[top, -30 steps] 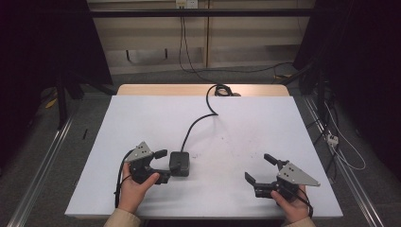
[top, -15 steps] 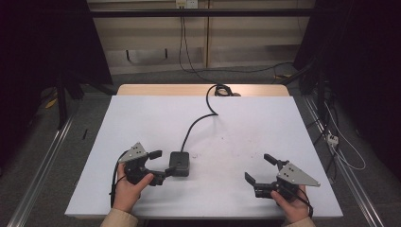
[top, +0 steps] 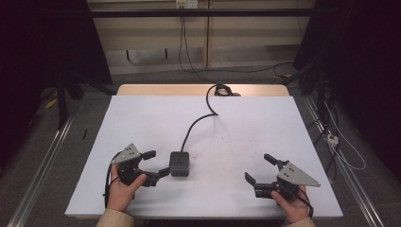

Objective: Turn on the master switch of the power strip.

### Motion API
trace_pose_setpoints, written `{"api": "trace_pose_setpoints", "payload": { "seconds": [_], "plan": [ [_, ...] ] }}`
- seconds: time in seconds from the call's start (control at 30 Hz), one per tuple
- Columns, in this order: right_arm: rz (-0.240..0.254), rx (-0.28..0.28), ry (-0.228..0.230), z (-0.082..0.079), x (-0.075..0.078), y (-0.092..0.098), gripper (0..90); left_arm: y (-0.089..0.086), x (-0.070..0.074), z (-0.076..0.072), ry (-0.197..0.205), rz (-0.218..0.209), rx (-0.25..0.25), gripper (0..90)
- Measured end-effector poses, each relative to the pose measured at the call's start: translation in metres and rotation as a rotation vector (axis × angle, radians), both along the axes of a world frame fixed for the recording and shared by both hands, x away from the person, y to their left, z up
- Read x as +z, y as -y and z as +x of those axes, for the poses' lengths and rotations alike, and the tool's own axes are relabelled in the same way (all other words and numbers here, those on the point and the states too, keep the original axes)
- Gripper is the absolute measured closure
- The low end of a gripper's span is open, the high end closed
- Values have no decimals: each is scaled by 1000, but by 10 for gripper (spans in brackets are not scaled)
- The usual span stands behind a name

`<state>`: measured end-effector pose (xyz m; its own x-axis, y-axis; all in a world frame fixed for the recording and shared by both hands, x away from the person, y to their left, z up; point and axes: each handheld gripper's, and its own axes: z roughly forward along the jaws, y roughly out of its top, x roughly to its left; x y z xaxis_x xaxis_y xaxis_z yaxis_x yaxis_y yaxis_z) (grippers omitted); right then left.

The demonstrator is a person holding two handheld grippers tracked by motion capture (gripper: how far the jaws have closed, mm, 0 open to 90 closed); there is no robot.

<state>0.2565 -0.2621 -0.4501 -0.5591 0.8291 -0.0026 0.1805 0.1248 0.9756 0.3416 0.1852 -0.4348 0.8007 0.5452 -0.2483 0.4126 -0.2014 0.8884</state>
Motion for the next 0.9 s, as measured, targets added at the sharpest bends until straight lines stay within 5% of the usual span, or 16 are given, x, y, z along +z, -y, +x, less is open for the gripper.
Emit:
{"api": "trace_pose_setpoints", "payload": {
  "seconds": [0.9],
  "plan": [
    [0, -1, 3, -1, 1, 1, 51, -23, -5, -2, 5, 9, 31, 72]
  ]
}}
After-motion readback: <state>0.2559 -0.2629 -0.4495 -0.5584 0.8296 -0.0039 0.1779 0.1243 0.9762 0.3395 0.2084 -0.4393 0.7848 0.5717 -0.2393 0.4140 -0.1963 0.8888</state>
